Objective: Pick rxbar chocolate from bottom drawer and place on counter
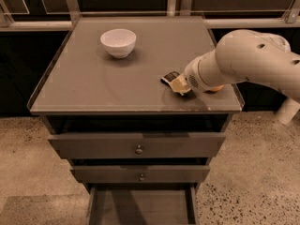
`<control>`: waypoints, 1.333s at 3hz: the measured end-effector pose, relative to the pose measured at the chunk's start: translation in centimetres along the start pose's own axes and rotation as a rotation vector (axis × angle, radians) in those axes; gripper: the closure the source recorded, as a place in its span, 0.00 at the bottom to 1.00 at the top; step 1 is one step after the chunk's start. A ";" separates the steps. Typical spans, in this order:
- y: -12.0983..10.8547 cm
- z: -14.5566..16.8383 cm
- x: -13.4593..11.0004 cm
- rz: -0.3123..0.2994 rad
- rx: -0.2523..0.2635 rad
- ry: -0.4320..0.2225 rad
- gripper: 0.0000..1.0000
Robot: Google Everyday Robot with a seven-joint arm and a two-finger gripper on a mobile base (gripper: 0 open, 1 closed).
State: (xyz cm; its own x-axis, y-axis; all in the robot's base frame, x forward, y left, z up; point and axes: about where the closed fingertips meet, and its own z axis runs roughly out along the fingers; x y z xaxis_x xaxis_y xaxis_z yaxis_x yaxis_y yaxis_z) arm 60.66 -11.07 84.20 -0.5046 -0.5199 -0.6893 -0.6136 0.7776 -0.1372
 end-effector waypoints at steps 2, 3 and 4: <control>-0.5 2.3 -1.7 0.017 -0.039 -0.070 0.82; -0.5 2.3 -1.7 0.017 -0.039 -0.070 0.58; -0.5 2.3 -1.7 0.017 -0.039 -0.070 0.36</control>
Offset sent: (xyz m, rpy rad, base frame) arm 0.0215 0.0098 -0.0028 0.0597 -0.0252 0.0173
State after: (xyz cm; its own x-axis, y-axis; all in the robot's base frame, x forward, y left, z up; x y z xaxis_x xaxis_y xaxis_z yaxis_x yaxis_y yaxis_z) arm 63.21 -9.72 83.81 -0.4726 -0.4797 -0.7393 -0.6290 0.7712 -0.0982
